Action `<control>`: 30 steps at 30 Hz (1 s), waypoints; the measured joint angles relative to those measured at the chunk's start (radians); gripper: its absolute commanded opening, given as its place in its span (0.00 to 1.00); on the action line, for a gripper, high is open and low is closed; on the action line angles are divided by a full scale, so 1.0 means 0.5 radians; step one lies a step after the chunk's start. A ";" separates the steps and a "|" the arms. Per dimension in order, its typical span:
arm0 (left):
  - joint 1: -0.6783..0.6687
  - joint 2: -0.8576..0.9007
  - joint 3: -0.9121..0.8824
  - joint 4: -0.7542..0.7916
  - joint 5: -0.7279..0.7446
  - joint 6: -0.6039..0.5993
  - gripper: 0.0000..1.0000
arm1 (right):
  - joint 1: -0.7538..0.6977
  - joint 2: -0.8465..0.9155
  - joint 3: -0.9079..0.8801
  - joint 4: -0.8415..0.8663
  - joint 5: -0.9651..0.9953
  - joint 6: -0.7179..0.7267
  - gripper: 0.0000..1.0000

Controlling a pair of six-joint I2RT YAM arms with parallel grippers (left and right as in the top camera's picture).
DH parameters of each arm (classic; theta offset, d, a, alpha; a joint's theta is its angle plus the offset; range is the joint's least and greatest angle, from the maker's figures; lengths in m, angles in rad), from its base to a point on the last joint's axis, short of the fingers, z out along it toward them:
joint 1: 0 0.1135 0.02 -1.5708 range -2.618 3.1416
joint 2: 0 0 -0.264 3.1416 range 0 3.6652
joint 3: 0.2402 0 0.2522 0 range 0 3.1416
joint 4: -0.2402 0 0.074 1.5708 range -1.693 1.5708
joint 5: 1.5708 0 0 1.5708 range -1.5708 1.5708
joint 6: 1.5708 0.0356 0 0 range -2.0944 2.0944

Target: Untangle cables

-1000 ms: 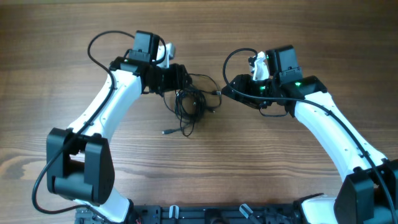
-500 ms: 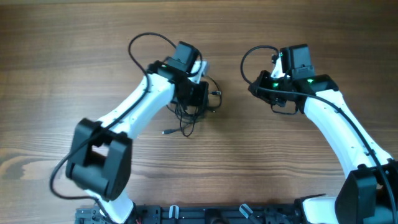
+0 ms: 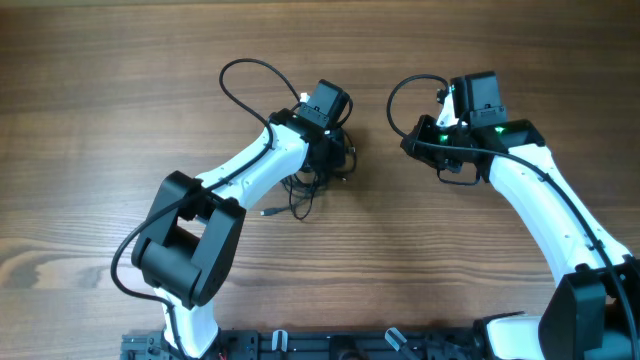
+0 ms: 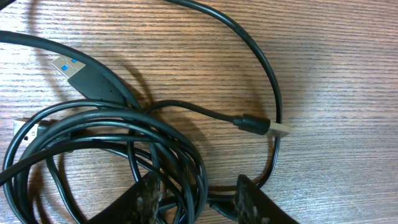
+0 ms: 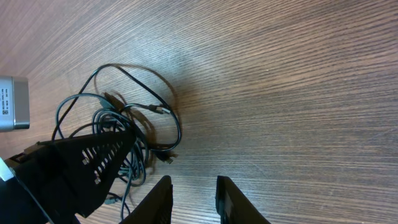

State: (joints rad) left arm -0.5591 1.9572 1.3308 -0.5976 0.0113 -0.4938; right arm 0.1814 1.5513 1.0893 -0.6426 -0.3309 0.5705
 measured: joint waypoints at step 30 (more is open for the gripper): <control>-0.060 -0.018 0.004 -0.079 -0.136 -0.117 0.36 | 0.000 0.000 0.000 -0.022 0.000 0.000 0.26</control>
State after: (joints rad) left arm -0.5892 1.9484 1.3327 -0.6369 -0.0566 -0.5526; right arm 0.1814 1.5513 1.0893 -0.6537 -0.3309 0.5705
